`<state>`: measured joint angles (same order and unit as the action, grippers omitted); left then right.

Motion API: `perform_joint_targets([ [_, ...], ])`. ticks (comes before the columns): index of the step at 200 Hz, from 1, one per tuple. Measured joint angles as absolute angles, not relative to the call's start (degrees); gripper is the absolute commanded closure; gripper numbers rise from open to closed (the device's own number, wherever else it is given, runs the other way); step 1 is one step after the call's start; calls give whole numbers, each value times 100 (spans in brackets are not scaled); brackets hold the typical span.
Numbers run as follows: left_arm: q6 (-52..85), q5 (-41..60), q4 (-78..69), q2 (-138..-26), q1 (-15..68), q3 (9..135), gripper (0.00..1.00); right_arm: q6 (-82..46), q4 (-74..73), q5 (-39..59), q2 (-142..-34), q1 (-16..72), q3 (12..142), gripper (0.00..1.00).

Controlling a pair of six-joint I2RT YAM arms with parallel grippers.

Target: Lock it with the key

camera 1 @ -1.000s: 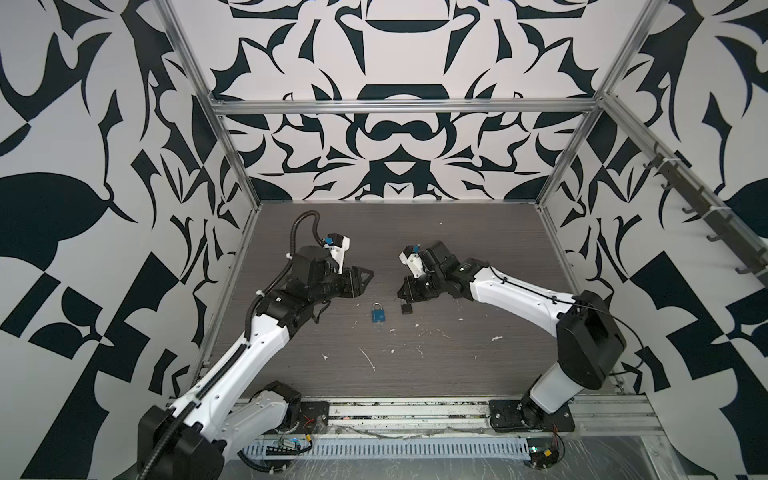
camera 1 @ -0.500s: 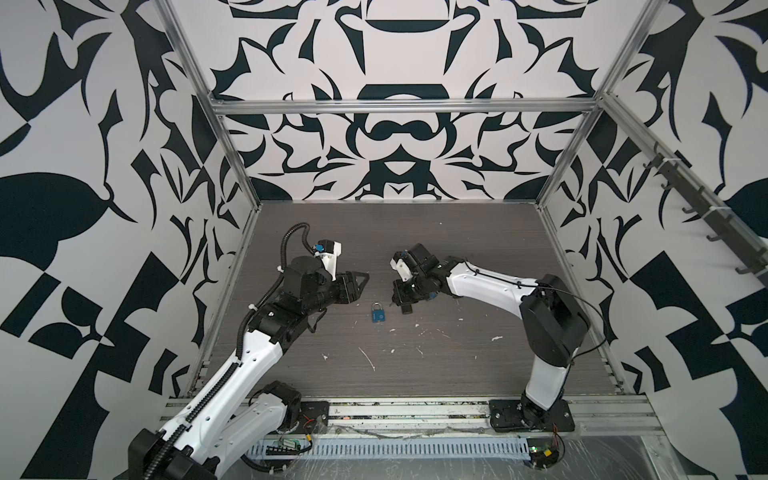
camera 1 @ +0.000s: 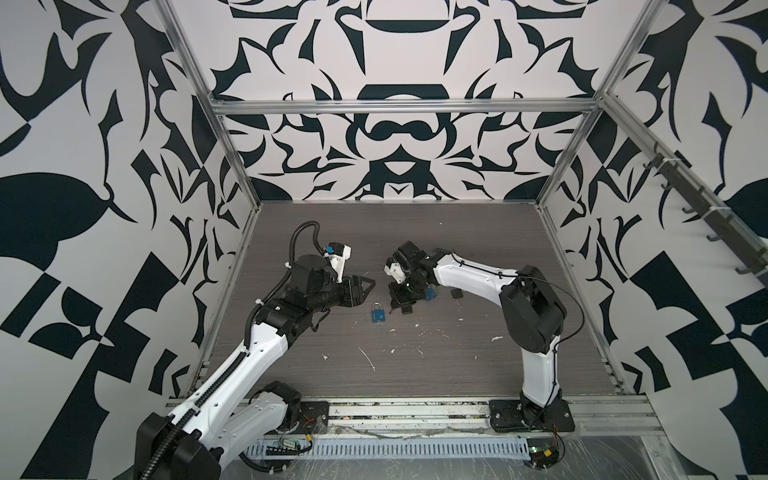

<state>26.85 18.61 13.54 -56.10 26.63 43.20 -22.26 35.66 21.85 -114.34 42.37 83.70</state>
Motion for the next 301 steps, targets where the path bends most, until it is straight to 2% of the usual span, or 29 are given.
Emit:
perform_joint_targets([
  [32,2674,1959,1343,-5721,2663,4320,43,-2198,3623,2222,-11544,4237,8412,100],
  [97,2674,2064,1275,-5778,2663,4320,43,-2169,3566,2294,-11675,4237,8466,80],
  [171,2689,2062,1238,-5789,2663,4294,43,-2279,3186,2204,-11858,4237,8495,76],
  [183,2716,2043,1192,-5815,2663,4259,36,-2331,3048,2189,-11780,4235,8407,76],
  [192,2727,1999,1173,-5852,2665,4250,18,-2368,2941,2178,-11690,4230,8326,75],
  [195,2740,1951,1168,-5865,2665,4248,16,-2388,2899,2174,-11649,4224,8289,75],
  [201,2749,1865,1164,-5883,2665,4244,6,-2403,2829,2165,-11570,4213,8232,74],
  [206,2746,1789,1155,-5885,2665,4237,0,-2416,2755,2158,-11480,4209,8165,71],
  [221,2770,1431,1100,-5861,2665,4202,1,-2453,2552,2115,-11181,4180,7959,62],
  [238,2709,921,867,-5743,2665,4053,1,-2462,2292,2025,-10720,4128,7660,40],
  [250,2578,517,648,-5629,2665,3916,1,-2460,2187,1920,-10368,4073,7470,30],
  [301,847,-1275,-1201,-5572,2665,3072,1,-2338,2049,1315,-8901,3649,6794,17],
])
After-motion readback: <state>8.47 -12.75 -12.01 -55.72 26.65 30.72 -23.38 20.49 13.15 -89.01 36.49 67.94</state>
